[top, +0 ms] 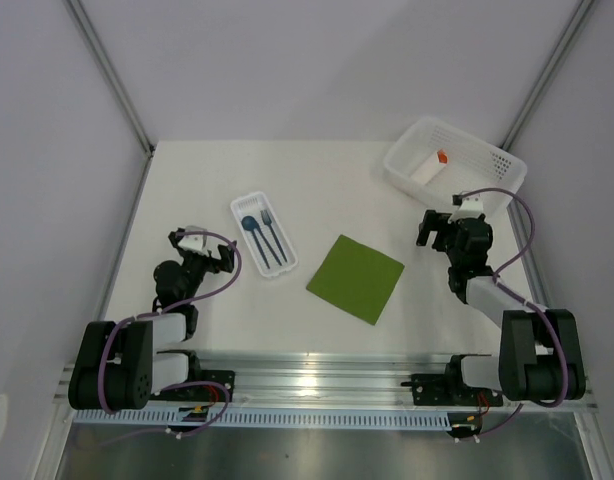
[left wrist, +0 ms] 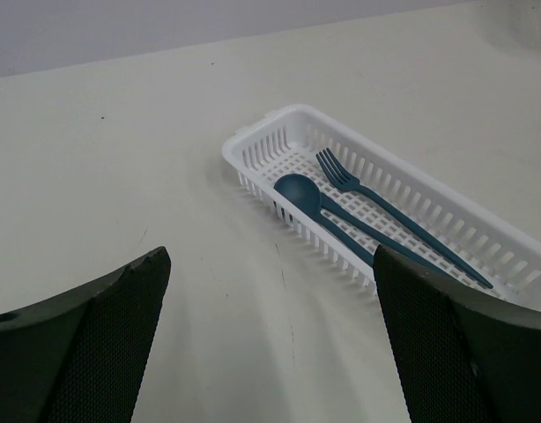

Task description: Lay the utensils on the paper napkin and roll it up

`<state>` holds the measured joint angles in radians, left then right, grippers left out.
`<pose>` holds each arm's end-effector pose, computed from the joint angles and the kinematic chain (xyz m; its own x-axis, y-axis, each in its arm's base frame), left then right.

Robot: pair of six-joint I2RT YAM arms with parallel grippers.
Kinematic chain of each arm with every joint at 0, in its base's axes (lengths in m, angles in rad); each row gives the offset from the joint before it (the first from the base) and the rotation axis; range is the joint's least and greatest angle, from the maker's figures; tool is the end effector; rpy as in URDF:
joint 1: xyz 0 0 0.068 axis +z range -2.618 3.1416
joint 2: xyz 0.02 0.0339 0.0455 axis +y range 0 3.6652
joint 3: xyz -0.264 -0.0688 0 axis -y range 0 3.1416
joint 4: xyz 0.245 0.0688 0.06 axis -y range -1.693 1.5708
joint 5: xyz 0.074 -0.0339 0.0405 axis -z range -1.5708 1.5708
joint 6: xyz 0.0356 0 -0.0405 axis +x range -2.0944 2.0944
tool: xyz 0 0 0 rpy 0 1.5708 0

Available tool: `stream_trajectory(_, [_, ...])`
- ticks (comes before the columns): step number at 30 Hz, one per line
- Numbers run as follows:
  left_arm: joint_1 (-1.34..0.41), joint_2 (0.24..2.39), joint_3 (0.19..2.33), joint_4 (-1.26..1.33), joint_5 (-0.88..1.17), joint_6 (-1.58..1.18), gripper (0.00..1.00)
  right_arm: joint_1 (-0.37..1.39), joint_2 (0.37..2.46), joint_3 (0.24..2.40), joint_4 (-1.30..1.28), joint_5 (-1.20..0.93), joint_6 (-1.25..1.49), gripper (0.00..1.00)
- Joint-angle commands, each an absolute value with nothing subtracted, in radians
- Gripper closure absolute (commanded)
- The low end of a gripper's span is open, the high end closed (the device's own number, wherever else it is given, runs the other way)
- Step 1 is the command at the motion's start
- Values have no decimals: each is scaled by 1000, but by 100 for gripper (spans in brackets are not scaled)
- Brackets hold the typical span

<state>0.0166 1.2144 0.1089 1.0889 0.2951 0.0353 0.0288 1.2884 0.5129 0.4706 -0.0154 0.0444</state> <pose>0.1996 -0.0070 0.1671 -0.0069 0.0337 -0.9994 0.2753 0.9609 0.0305 0.2678 0.0083 0.2055 -0.3017 0.0357 -0.9527 -0.0301 0.9984 0.0470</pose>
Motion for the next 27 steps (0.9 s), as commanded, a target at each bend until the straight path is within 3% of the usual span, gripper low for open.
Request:
stream_trajectory(1, [11, 1203, 135, 1124, 313, 41, 0, 31, 1290, 493, 618, 27, 34, 0])
stream_trajectory(6, [11, 1204, 137, 1124, 313, 43, 0, 37, 1302, 506, 605, -34, 51, 0])
stream_trajectory(8, [9, 1203, 137, 1124, 313, 43, 0, 114, 1301, 552, 533, -14, 67, 2])
stream_trajectory(12, [11, 1204, 137, 1124, 321, 41, 1, 333, 1367, 800, 317, 95, -23, 2])
stream_trajectory(17, [11, 1140, 156, 1051, 347, 45, 0, 422, 1454, 1034, 169, 22, 112, 7])
stream_trajectory(19, [20, 991, 214, 801, 434, 52, 0, 475, 1508, 1134, 101, 21, 133, 11])
stream_trajectory(20, [20, 948, 371, 541, 449, 67, 1, 497, 1528, 1162, 85, 35, 143, 11])
stream_trajectory(22, [20, 901, 516, 351, 477, 90, 1, 563, 1598, 1218, 58, 52, 150, 14])
stream_trajectory(27, [21, 965, 807, -206, 365, 172, 0, 667, 1790, 1457, -39, 60, 146, 24])
